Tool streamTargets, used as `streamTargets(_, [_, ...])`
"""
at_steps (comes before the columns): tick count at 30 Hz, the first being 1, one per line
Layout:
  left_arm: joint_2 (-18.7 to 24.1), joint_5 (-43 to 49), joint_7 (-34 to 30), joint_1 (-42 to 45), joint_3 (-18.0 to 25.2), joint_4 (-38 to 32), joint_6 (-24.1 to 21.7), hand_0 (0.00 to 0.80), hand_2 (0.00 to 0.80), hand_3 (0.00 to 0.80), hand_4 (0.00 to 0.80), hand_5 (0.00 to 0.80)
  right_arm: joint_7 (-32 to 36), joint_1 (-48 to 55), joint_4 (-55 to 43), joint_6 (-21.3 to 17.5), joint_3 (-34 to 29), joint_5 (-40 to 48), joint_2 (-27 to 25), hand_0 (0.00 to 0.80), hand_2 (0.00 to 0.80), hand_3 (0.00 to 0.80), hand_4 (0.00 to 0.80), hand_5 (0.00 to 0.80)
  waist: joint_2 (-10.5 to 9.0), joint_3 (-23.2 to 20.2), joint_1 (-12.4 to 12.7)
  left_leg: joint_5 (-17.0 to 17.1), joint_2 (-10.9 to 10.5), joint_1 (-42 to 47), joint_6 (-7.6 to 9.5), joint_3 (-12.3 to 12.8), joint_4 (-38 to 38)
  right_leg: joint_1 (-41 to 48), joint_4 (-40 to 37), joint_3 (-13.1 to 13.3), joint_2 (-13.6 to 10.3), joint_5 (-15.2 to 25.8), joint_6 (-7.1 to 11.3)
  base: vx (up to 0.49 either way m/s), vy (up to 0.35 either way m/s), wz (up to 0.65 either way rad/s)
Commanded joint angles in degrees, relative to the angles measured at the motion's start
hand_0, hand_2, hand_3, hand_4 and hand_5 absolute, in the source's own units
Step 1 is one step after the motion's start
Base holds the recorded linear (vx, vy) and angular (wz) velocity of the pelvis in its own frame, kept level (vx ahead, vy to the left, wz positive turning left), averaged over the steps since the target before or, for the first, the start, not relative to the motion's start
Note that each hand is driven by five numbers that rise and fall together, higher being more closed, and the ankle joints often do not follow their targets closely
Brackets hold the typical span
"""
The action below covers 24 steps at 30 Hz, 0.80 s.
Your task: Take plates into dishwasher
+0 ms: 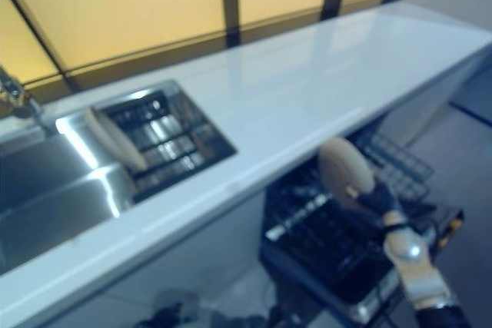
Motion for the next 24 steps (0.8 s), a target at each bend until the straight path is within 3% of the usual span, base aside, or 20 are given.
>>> streamTargets(1, [3.1,1.8,0.0,-2.6,-1.1,-0.3,-0.2,0.0,0.0,0.0,0.0,0.0,1.4,-5.9,0.9,0.3,0.7,-3.3,-0.7,0.8,0.8,0.8,0.8,0.8,-3.85,0.0,0.6,1.5,-4.2,-3.1,3.65,0.3,0.1,2.4,1.1,1.2,-1.2,-4.4,2.79,-0.02,-0.053,0.18])
streamTargets(11, [3.3,2.1,-0.5,-3.2,-2.3,-2.6,1.0,0.0,0.0,0.0,0.0,0.0,0.5,-5.5,6.2,2.6,3.9,-7.4,1.7,0.8,0.8,0.8,0.8,0.8,-3.42,0.7,0.8,2.1,-3.8,-3.5,3.31,-0.5,0.0,2.2,1.3,0.5,-1.1,-4.5,2.68,-0.005,-0.024,0.09])
streamTargets(24, [3.9,3.3,-1.6,-3.3,-3.5,-5.3,2.6,0.0,0.0,0.0,0.0,0.0,-1.2,-9.4,17.6,6.4,8.0,-14.8,2.8,0.8,0.8,0.8,0.8,0.8,-3.17,1.1,3.0,2.4,-3.5,-3.7,3.01,-1.5,0.2,2.8,1.3,-1.1,-1.2,-4.9,2.49,0.012,-0.015,0.04])
